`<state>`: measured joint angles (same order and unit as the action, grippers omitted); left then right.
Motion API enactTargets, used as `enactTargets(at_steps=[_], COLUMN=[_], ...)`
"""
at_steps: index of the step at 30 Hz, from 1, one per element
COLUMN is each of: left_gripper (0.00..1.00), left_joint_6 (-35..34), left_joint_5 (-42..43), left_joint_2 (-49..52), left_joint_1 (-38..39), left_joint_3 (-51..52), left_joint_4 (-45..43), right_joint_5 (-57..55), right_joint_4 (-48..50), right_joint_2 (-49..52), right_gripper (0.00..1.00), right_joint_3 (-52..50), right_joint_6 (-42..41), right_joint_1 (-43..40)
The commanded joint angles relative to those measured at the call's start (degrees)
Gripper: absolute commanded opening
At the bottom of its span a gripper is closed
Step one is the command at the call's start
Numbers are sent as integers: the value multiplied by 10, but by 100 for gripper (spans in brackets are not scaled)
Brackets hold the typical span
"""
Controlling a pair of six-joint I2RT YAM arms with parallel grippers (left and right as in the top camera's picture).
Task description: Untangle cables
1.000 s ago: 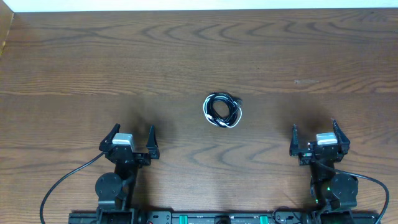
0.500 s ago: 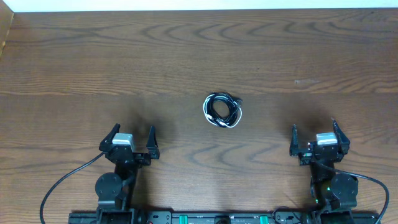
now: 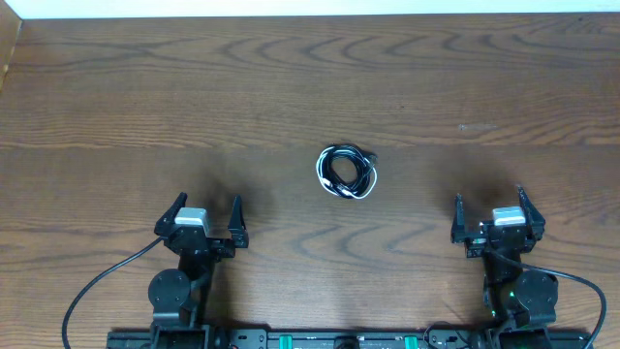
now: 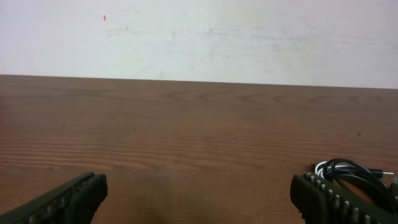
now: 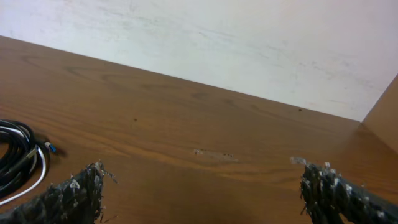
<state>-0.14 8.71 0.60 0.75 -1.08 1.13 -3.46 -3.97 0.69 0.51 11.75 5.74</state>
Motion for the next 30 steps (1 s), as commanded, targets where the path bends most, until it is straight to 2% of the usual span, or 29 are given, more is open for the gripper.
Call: enactTargets(at_steps=[1, 20, 22, 24, 27, 30], left_gripper=[100, 100, 100, 100, 100, 100], left_joint_6=[3, -2, -52, -132, -218, -264], left_joint_5=[11, 17, 50, 99, 151, 168], left_joint_2=[-3, -3, -3, -3, -3, -3], left_joint_1=[-4, -3, -3, -3, -3, -3], left_joint_3=[9, 9, 8, 8, 8, 8], left_joint_4=[22, 22, 20, 15, 12, 12], right_joint_5=[-6, -7, -6, 21, 193, 340], right_joint_4=[0, 0, 8, 35, 58, 78], right_joint_2=[-3, -3, -3, -3, -3, -3], right_gripper=[99, 99, 99, 99, 99, 99], right_joint_3=[-2, -2, -2, -2, -2, -2], right_joint_6=[7, 8, 8, -10, -126, -183], right_joint_1=[-4, -4, -4, -4, -4, -4])
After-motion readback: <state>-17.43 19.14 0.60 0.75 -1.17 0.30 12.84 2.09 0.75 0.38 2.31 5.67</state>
